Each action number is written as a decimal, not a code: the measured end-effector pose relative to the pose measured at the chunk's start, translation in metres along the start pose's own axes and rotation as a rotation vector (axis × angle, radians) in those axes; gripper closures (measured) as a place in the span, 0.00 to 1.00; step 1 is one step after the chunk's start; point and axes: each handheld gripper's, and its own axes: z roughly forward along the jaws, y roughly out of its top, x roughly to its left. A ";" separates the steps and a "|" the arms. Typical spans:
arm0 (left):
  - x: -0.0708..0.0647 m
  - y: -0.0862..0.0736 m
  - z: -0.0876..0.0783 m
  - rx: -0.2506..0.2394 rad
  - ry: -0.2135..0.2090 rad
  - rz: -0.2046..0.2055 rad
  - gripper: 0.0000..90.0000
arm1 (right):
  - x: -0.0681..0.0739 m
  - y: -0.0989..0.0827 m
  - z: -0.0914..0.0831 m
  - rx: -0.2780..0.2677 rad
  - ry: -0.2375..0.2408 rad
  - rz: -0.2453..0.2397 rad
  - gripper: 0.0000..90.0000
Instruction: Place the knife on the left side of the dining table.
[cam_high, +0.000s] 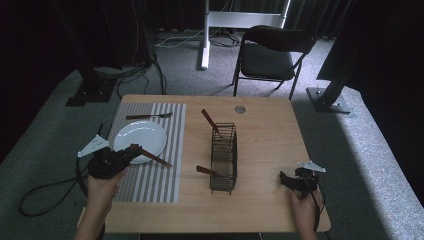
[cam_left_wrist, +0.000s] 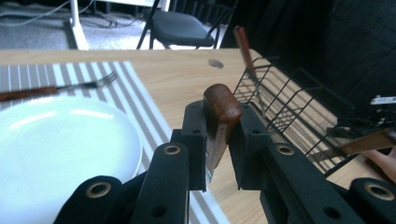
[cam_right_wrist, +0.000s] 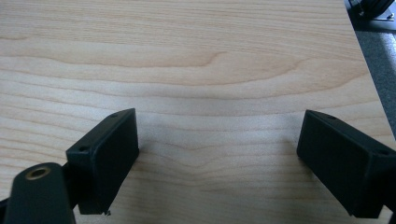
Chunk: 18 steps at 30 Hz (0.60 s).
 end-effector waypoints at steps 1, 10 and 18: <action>0.001 -0.002 0.001 0.005 -0.003 -0.006 0.86 | 0.000 0.000 0.000 0.000 0.000 0.000 0.13; 0.006 -0.026 0.008 0.036 0.026 -0.031 0.90 | 0.000 0.000 0.000 0.001 0.000 0.002 0.13; 0.015 -0.037 0.001 0.019 0.016 -0.104 0.90 | 0.000 0.000 0.000 0.001 0.000 0.001 0.13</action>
